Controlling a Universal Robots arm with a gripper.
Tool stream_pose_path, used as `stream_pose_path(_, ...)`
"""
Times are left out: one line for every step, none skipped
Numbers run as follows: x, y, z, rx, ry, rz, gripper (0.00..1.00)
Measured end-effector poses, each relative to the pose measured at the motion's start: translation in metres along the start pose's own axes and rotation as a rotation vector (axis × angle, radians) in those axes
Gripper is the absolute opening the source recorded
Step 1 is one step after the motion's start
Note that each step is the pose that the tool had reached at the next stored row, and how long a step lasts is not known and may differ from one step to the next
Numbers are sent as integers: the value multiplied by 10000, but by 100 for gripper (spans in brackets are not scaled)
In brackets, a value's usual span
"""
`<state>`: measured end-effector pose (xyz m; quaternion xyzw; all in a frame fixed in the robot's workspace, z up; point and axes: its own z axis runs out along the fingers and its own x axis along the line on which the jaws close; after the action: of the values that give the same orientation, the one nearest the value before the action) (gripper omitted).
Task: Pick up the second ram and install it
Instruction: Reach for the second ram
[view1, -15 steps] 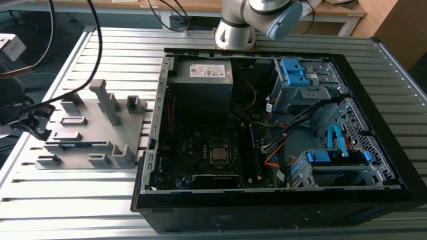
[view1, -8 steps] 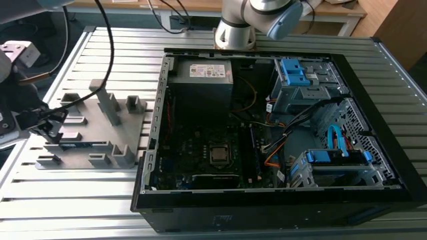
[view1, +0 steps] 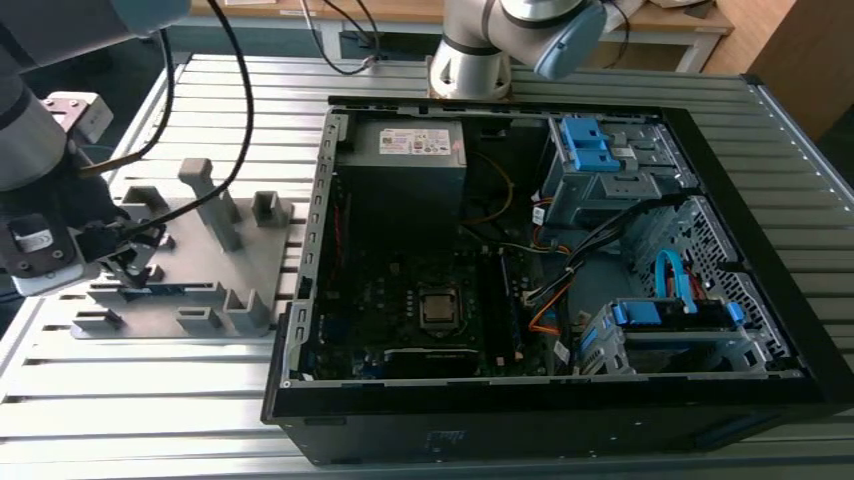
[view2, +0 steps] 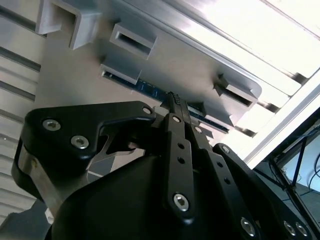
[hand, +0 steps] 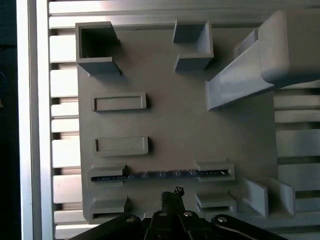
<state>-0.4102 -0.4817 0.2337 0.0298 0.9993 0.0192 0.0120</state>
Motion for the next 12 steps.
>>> stream_pose_path(-12,10,20,0,0,-5,10)
stream_pose_path(-20,22,38,2,2,-8,10)
stream_pose_path(-21,42,57,2,2,-11,10)
stream_pose_path(-19,64,77,0,1,-16,10)
stream_pose_path(-17,84,95,0,1,-28,10)
stream_pose_path(-15,99,115,-1,2,-50,10)
stream_pose_path(-14,111,133,-1,4,-78,10)
stream_pose_path(-12,126,151,1,6,-106,10)
stream_pose_path(-12,135,162,5,5,-129,10)
stream_pose_path(-12,135,163,8,6,-133,10)
stream_pose_path(-12,135,163,8,5,-133,10)
stream_pose_path(-12,135,163,9,6,-133,10)
